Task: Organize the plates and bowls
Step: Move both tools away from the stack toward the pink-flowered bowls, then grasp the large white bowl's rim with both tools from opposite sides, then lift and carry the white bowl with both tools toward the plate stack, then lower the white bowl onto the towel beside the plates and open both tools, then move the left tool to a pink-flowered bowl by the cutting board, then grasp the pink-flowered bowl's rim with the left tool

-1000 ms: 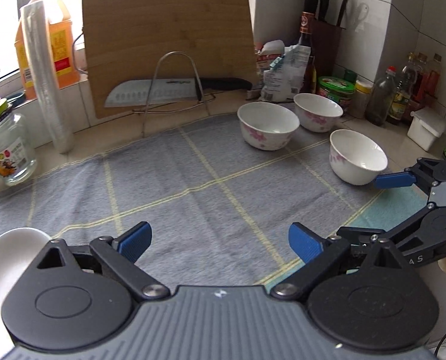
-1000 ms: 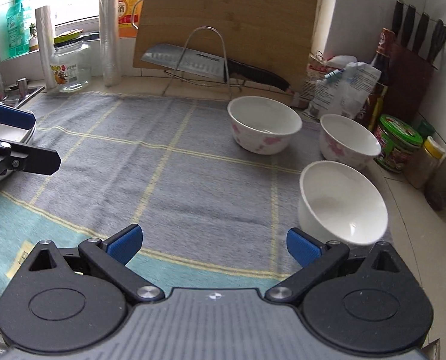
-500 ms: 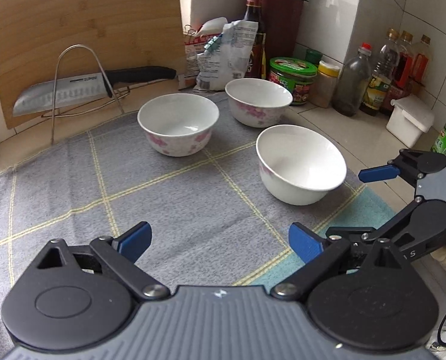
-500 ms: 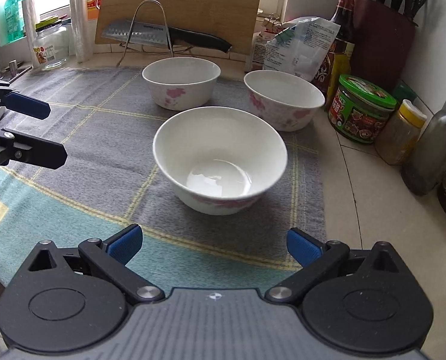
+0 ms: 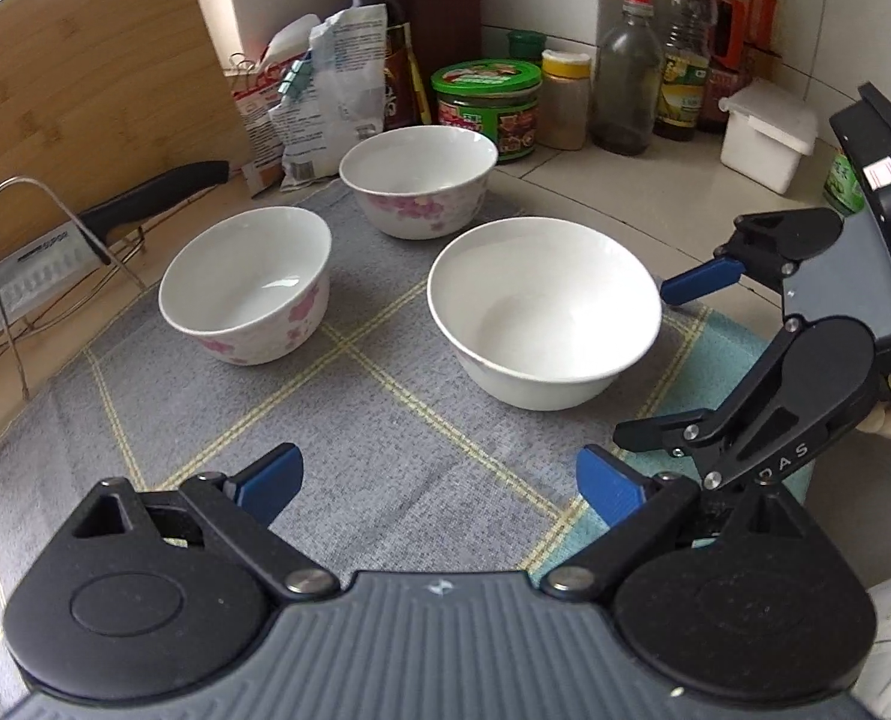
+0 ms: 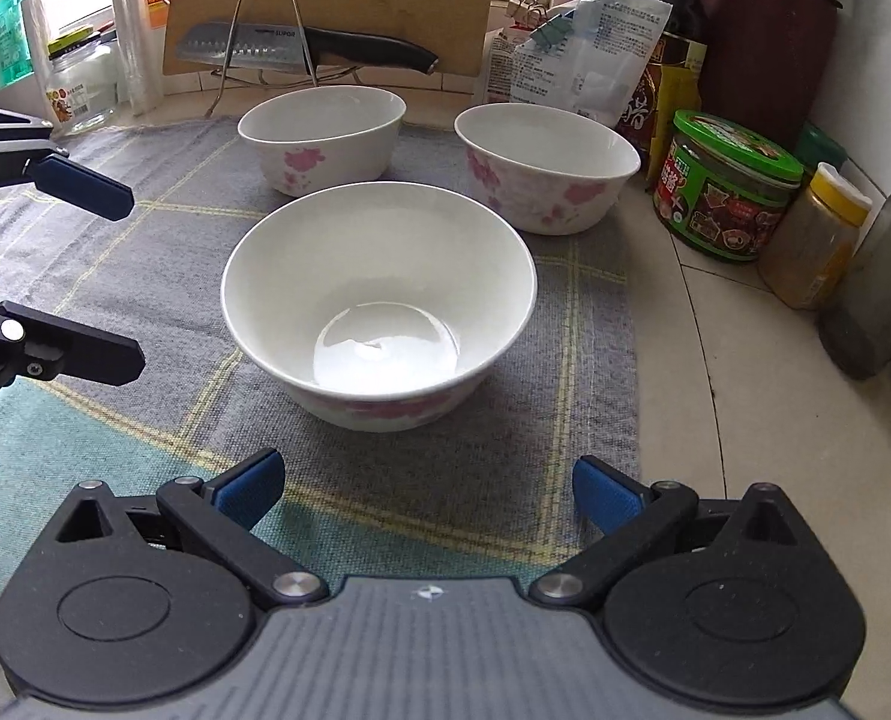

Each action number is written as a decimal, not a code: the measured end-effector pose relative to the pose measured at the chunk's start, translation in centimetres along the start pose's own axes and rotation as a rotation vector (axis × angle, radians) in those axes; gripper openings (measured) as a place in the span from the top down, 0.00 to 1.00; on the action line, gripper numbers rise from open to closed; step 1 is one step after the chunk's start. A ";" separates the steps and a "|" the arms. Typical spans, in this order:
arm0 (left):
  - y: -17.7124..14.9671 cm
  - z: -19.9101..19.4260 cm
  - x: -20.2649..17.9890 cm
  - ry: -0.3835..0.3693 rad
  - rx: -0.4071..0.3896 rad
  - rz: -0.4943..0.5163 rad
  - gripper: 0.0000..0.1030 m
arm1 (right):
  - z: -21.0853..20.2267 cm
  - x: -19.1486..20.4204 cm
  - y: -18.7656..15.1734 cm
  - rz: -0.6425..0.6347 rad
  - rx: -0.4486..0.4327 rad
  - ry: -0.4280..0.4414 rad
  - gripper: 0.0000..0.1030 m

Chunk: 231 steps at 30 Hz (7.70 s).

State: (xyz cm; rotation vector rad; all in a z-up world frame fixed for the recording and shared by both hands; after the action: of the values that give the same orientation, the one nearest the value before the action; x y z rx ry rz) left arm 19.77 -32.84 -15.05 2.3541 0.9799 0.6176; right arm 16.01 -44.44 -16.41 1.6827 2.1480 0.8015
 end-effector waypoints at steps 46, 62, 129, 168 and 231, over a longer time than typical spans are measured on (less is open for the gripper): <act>3.3 5.5 -3.3 -0.173 0.044 0.349 0.23 | 1.0 -0.6 3.3 -0.603 0.114 0.327 0.17; 2.9 3.8 -3.4 -0.142 0.004 0.348 0.25 | -0.1 0.1 3.7 -0.652 0.116 0.315 0.19; -15.3 -7.3 14.5 0.100 0.108 0.015 0.25 | 8.1 28.6 8.8 -0.993 0.131 0.495 0.19; -12.4 -12.1 15.2 0.226 0.048 -0.223 0.07 | 5.5 22.1 10.9 -0.705 0.027 0.424 0.00; 9.7 12.1 12.7 -0.031 0.249 -0.304 0.41 | 10.9 3.6 15.1 -0.264 -0.071 0.106 0.14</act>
State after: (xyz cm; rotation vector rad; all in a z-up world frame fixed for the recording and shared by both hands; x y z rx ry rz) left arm 39.82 -32.67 -15.71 2.3440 1.4367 0.3562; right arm 32.91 -35.92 -15.83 1.3121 2.3197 0.8937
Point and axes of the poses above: each gripper's, at about its wrist camera, not at the fingertips, and z roughly the way its jaws point, x to its left, y to its top, the point moved 7 cm from there along z, roughly the way its jaws point, and after that the axes turned 10 degrees about y, right-handed, at the moved point
